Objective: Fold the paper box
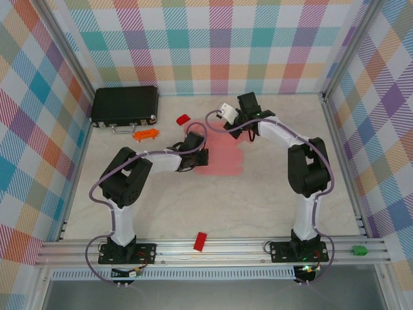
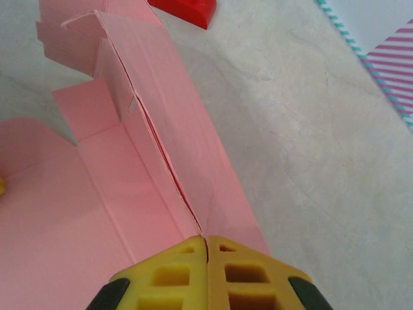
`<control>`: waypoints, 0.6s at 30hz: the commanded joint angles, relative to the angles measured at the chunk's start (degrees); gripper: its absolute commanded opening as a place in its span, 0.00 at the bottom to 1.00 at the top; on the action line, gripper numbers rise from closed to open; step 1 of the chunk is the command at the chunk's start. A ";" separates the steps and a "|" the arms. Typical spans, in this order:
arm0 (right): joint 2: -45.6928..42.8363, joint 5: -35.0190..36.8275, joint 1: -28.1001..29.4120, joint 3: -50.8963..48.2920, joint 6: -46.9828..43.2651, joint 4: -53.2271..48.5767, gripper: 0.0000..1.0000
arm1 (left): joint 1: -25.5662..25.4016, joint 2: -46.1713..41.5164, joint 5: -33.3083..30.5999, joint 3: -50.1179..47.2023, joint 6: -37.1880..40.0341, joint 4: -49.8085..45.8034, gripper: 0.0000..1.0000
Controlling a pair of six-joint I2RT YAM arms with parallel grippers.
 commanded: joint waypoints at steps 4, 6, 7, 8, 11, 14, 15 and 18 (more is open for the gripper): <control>-2.86 -0.33 1.87 -5.91 -0.72 3.78 0.06 | 0.40 3.87 -0.58 -1.19 -0.10 2.92 0.00; -3.31 -0.33 1.99 -6.83 -0.68 4.05 0.06 | 0.40 4.00 -0.88 -1.27 0.23 3.29 0.00; -3.56 -0.31 2.07 -7.26 -0.55 4.21 0.06 | 0.40 4.10 -0.99 -1.32 0.55 3.42 0.00; -3.77 -0.50 2.16 -7.70 -0.63 4.19 0.06 | 0.40 3.93 -0.99 -1.40 0.82 3.62 0.00; -4.23 -0.88 2.36 -9.08 -0.54 5.14 0.06 | 0.40 3.40 -1.15 -2.14 1.41 4.54 0.00; -4.37 -0.63 2.42 -9.95 -0.72 6.18 0.06 | 0.40 2.94 -0.91 -2.92 2.19 5.14 0.00; -4.38 -0.20 2.48 -10.12 -0.72 6.70 0.06 | 0.40 2.85 -0.90 -3.02 2.46 4.96 0.00; -4.49 0.74 2.56 -11.12 -1.24 9.15 0.06 | 0.40 2.78 -0.34 -3.51 3.15 4.99 0.00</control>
